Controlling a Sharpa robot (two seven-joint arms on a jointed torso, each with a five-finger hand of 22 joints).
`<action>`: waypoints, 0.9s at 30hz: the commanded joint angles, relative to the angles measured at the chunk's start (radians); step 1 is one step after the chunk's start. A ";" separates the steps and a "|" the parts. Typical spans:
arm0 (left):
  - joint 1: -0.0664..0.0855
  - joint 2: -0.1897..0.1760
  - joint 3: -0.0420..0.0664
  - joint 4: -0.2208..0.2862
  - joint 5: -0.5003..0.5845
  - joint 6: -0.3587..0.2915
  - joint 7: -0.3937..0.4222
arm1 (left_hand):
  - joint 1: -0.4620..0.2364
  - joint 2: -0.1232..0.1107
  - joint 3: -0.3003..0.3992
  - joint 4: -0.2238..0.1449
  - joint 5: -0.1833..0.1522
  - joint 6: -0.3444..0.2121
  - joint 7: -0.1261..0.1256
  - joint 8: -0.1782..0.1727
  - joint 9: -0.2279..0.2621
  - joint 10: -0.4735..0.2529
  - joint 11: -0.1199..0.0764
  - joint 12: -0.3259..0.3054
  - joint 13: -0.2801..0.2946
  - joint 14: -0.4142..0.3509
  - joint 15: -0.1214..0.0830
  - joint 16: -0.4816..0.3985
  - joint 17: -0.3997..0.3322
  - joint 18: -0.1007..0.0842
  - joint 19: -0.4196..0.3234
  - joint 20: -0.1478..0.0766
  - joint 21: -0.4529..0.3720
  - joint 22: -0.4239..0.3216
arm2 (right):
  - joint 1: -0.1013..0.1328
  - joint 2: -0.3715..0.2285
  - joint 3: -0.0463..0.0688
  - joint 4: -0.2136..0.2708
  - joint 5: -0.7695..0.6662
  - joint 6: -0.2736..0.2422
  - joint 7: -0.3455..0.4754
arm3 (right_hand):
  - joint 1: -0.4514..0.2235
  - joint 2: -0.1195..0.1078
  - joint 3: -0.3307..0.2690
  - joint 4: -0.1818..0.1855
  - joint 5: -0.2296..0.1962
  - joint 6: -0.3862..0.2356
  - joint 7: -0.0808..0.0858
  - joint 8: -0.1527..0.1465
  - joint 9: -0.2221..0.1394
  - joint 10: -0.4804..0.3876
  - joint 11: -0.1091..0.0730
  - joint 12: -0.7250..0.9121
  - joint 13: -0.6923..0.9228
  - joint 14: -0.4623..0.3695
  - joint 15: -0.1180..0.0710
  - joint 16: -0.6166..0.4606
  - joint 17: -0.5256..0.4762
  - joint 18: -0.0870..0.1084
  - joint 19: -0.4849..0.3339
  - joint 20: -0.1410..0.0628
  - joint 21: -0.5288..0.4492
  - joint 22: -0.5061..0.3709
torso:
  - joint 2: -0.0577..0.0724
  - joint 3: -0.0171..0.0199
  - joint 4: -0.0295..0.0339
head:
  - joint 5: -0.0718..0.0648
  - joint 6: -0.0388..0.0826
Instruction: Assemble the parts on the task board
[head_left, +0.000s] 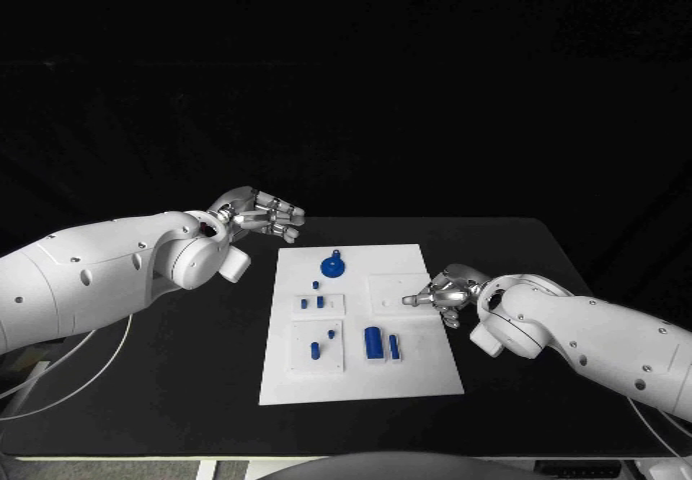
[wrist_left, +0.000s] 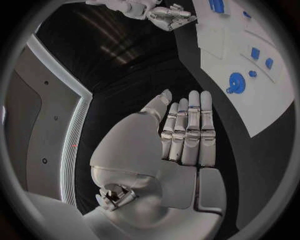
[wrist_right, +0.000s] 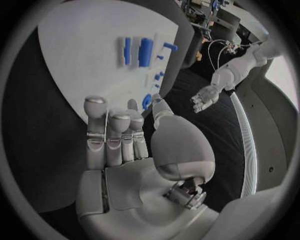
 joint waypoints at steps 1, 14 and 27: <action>-0.003 0.014 -0.001 -0.027 0.074 -0.016 0.064 | 0.005 0.008 0.004 0.002 -0.001 0.012 -0.004 0.004 0.001 0.023 -0.007 0.000 0.000 0.011 -0.004 -0.001 0.002 0.011 0.007 -0.002 0.005 0.004 | 0.039 0.021 0.003 -0.083 0.194 -0.033 0.282 | 0.007 0.021 -0.011 -0.023 0.012 -0.006 0.002 -0.006 -0.001 -0.019 0.001 -0.037 -0.030 -0.013 0.001 -0.034 -0.030 0.007 0.030 0.009 -0.059 0.033 | -0.022 -0.0036 -0.0076 | -0.008 0.045; -0.020 0.094 -0.001 -0.185 0.165 -0.005 0.152 | -0.008 0.011 -0.014 -0.010 -0.012 0.006 -0.014 0.000 0.000 0.006 -0.013 -0.003 0.000 -0.015 -0.006 -0.004 -0.008 -0.005 -0.024 0.002 -0.003 0.010 | 0.119 0.210 0.039 -0.460 0.514 0.013 0.527 | 0.045 0.097 0.027 -0.150 0.038 -0.121 0.073 -0.006 -0.011 -0.111 0.111 -0.833 -0.943 -0.219 0.150 -0.806 -0.519 0.016 -0.348 0.167 -0.516 -0.674 | -0.072 -0.0042 -0.0256 | -0.012 0.141; -0.048 0.154 0.004 -0.300 0.240 0.018 0.194 | -0.001 0.051 -0.275 0.003 -0.077 -0.079 -0.044 -0.005 -0.003 -0.146 -0.013 -0.005 0.000 -0.262 0.043 -0.006 -0.098 0.143 -0.135 0.212 0.001 -0.614 | 0.122 0.267 0.057 -0.544 0.619 0.099 0.588 | 0.030 0.104 0.019 -0.151 0.036 -0.186 0.068 -0.008 -0.014 -0.255 0.165 -0.917 -1.084 -0.340 0.218 -0.948 -0.843 0.096 -0.466 0.309 -0.495 -1.240 | -0.085 0.0123 -0.0294 | 0.002 0.191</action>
